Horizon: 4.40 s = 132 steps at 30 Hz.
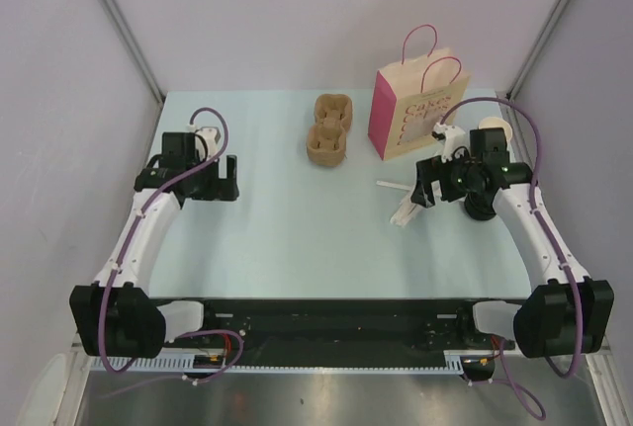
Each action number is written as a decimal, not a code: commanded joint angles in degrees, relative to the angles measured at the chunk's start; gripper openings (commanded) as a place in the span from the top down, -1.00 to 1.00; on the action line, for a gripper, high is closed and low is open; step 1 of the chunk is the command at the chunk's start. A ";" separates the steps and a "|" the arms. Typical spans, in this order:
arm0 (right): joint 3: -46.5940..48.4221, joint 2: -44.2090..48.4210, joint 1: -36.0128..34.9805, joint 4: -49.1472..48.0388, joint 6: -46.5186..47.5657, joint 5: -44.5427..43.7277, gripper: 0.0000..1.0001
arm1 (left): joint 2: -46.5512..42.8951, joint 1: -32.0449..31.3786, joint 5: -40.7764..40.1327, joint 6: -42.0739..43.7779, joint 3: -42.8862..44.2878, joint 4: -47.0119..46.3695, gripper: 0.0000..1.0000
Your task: Pack the takeout coffee
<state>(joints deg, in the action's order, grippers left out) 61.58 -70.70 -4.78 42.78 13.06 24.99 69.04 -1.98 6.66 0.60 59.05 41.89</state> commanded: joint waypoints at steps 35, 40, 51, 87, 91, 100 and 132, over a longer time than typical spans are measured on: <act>61.11 -41.09 28.86 20.67 -3.74 -7.77 0.10 | 6.46 -1.10 4.33 1.16 23.22 -4.18 -0.99; 62.69 -43.82 27.80 20.06 -3.74 -9.78 0.17 | 6.11 -1.10 4.24 1.16 21.73 -4.89 -0.99; 65.59 -49.27 27.36 19.35 -4.18 -11.02 0.28 | 7.08 -1.10 5.21 1.07 22.43 -4.71 -0.99; 66.56 -52.35 26.31 19.26 -5.67 -11.46 1.00 | 8.13 -1.10 4.33 1.16 21.81 -5.24 -0.99; 66.82 -51.74 28.23 20.84 -6.99 -9.53 1.00 | 8.57 -1.10 4.16 0.89 22.34 -4.71 -0.99; 68.85 -51.47 33.34 22.87 -9.46 2.33 1.00 | 9.27 -1.10 5.47 -0.25 22.16 -4.89 -0.99; 73.70 -38.04 33.89 28.94 -9.28 23.78 1.00 | 8.58 -1.01 9.60 -3.24 23.57 -5.85 -0.99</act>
<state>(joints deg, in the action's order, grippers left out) 139.00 -117.30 33.01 70.61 3.20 41.43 80.58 -2.68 13.85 -1.10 81.12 38.06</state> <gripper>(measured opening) 0.010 0.995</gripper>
